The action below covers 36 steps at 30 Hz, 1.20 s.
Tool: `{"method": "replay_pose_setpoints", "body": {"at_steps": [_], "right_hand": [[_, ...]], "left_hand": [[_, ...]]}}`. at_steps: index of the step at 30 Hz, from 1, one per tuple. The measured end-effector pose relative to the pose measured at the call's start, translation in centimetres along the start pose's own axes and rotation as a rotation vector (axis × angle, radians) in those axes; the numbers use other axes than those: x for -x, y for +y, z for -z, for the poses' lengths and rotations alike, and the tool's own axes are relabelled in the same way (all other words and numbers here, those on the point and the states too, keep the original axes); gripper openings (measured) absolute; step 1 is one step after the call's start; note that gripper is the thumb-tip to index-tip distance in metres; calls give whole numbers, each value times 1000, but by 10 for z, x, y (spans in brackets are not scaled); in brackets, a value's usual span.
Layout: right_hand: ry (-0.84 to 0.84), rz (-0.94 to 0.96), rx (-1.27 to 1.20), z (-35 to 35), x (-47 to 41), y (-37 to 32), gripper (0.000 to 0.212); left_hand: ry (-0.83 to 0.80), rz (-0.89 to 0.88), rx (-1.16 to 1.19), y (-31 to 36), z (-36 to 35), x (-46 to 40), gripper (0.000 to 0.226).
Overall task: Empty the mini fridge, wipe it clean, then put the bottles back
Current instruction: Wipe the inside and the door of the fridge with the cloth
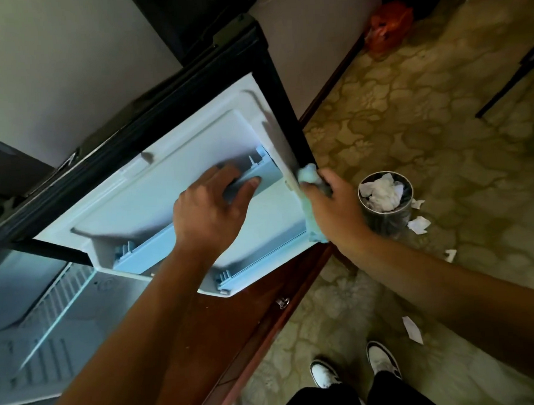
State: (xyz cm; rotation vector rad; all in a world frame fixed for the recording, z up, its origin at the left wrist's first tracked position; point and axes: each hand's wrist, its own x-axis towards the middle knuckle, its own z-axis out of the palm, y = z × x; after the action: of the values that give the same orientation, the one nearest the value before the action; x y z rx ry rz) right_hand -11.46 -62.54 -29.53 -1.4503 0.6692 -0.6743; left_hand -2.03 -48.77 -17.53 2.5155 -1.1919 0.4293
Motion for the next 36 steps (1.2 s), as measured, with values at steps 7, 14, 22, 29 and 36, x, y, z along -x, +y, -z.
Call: {"method": "replay_pose_setpoints", "body": {"at_steps": [7, 14, 22, 29, 36], "right_hand": [[80, 87, -10, 1, 27, 11, 18], [116, -91, 205, 1, 34, 83, 22], [50, -430, 272, 2, 36, 115, 23], [42, -412, 372, 5, 60, 90, 27], [53, -529, 181, -5, 97, 56, 37]], "left_hand": [[-11, -18, 18, 0, 2, 7, 35], [-14, 2, 49, 2, 5, 13, 29], [30, -65, 72, 1, 10, 23, 28], [23, -68, 108, 3, 13, 31, 26], [133, -333, 89, -17, 21, 82, 41]]}}
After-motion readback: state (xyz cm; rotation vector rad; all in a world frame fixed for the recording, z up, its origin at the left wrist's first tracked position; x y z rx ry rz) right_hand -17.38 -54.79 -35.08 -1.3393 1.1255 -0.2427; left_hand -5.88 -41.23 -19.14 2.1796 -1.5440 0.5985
